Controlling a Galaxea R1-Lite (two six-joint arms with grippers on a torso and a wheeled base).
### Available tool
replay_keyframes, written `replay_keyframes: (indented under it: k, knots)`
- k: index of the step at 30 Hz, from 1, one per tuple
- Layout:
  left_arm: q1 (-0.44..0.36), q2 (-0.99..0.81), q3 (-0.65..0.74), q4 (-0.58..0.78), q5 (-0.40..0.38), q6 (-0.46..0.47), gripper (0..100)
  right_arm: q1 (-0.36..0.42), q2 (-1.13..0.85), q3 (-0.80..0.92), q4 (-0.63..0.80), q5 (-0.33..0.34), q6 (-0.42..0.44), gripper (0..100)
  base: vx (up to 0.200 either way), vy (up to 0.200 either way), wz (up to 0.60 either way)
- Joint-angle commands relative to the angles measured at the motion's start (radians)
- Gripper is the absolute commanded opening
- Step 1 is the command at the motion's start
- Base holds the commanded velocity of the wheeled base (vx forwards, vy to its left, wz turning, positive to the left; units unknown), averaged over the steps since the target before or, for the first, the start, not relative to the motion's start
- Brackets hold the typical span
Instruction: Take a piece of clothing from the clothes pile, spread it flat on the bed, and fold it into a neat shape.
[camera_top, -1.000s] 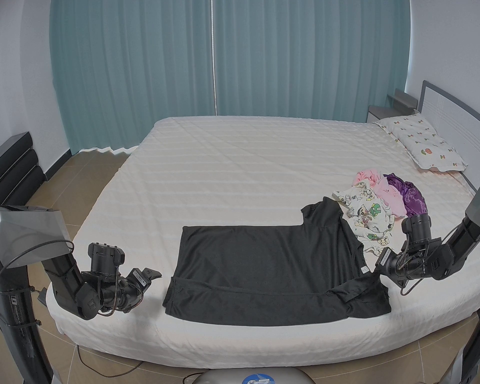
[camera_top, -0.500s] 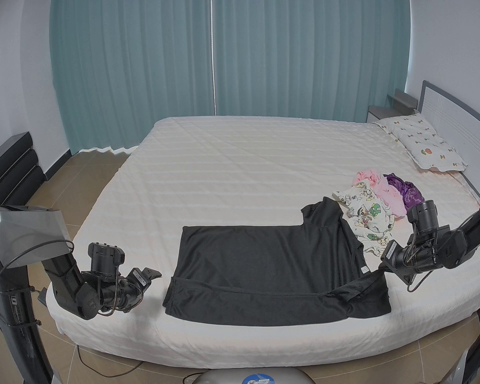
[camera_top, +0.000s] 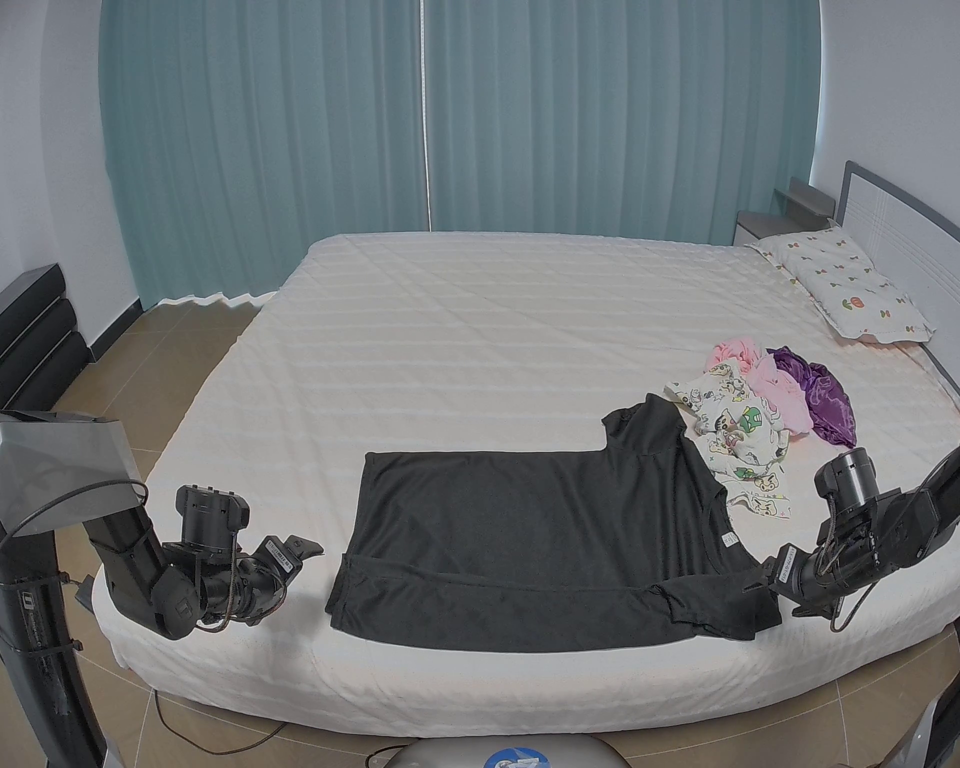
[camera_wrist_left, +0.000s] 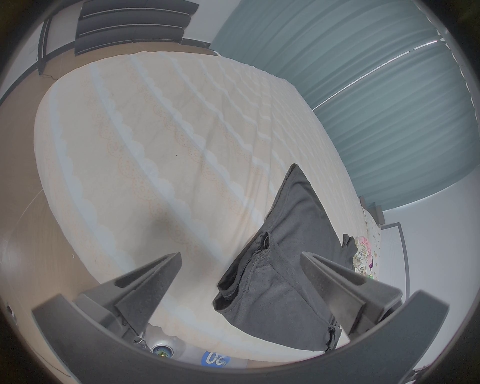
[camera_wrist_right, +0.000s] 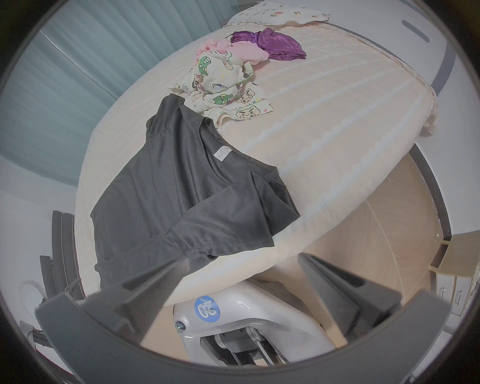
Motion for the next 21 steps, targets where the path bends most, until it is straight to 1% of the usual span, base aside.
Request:
replay_keyframes:
  k: [1, 6, 10, 11, 12, 13, 15, 16, 17, 19, 21]
  knots:
    - [0.0, 0.001, 0.0, 0.0, 0.0, 0.0, 100, -0.017, 0.038, -0.009, -0.011, -0.003, -0.005, 100, 0.0, 0.0, 0.0]
    - [0.0, 0.001, 0.0, 0.0, 0.0, 0.0, 100, -0.037, 0.098, -0.017, -0.068, 0.002, -0.003, 100, 0.0, 0.0, 0.0]
    - [0.0, 0.001, 0.001, 0.0, 0.0, 0.0, 100, -0.067, 0.219, -0.015, -0.225, 0.006, -0.003, 100, 0.0, 0.0, 0.0]
    - [0.0, 0.001, 0.001, 0.0, 0.0, 0.0, 100, -0.067, 0.219, -0.015, -0.225, 0.006, -0.003, 100, 0.0, 0.0, 0.0]
    - [0.0, 0.001, 0.001, 0.0, 0.0, 0.0, 100, -0.07, 0.243, -0.012, -0.274, 0.014, -0.003, 100, 0.0, 0.0, 0.0]
    - [0.0, -0.001, 0.003, 0.0, 0.0, 0.0, 100, -0.077, 0.274, -0.003, -0.335, 0.04, -0.005, 100, 0.0, 0.0, 0.0]
    - [0.0, -0.001, 0.003, 0.0, 0.0, 0.0, 100, -0.078, 0.291, 0.003, -0.369, 0.065, -0.018, 100, 0.0, 0.0, 0.0]
    - [0.0, -0.001, 0.004, 0.0, 0.0, 0.0, 100, -0.087, 0.306, 0.003, -0.39, 0.088, -0.043, 100, 0.0, 0.0, 0.0]
    - [0.0, -0.001, 0.004, 0.0, 0.0, 0.0, 100, -0.087, 0.306, 0.003, -0.39, 0.088, -0.043, 100, 0.0, 0.0, 0.0]
    - [0.0, -0.001, 0.003, 0.0, 0.0, 0.0, 100, -0.113, 0.343, 0.005, -0.426, 0.118, -0.104, 100, 0.0, 0.0, 0.0]
    - [0.0, -0.001, 0.001, 0.0, 0.0, 0.0, 100, -0.124, 0.364, 0.006, -0.455, 0.137, -0.13, 100, 0.0, 0.0, 0.0]
